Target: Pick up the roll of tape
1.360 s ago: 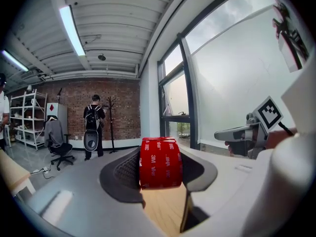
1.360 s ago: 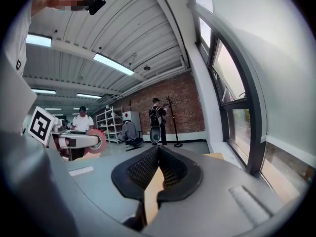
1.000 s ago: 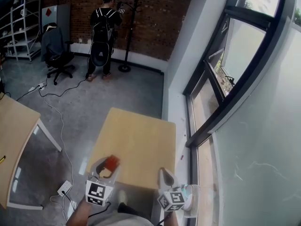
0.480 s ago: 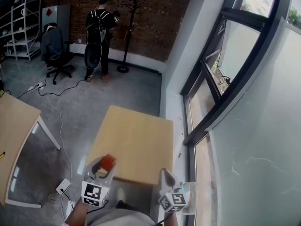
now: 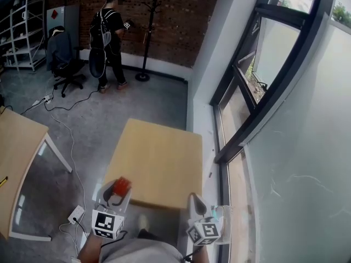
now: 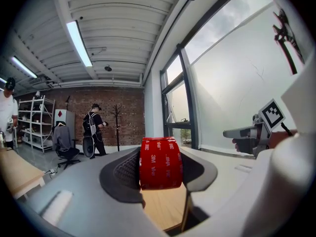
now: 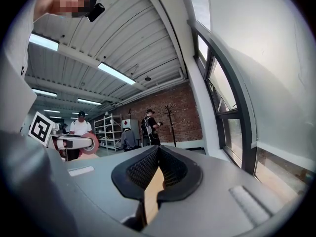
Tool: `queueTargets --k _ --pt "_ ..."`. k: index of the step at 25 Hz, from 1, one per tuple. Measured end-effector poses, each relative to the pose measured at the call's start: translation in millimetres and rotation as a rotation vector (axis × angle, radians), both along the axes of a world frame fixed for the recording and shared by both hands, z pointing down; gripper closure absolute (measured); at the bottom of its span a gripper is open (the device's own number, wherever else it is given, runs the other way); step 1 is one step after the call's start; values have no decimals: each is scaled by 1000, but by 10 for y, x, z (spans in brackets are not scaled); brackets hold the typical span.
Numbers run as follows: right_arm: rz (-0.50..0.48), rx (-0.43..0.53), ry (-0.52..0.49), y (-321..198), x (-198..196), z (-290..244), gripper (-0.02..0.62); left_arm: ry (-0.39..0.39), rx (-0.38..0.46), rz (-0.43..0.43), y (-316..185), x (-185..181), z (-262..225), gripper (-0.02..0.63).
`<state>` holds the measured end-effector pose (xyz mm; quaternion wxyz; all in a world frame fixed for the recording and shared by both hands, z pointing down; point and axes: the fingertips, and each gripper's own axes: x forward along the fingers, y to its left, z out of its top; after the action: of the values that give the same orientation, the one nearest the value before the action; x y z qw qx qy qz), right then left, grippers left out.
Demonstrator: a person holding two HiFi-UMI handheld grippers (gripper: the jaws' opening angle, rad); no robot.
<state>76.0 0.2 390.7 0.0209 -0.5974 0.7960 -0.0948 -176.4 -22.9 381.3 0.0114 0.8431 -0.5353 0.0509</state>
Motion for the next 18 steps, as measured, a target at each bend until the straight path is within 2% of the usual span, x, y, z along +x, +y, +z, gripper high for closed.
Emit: queueTargets --k 18 --pt "7 4 11 112 -4 -13 581 -7 14 10 61 7 -53 414"
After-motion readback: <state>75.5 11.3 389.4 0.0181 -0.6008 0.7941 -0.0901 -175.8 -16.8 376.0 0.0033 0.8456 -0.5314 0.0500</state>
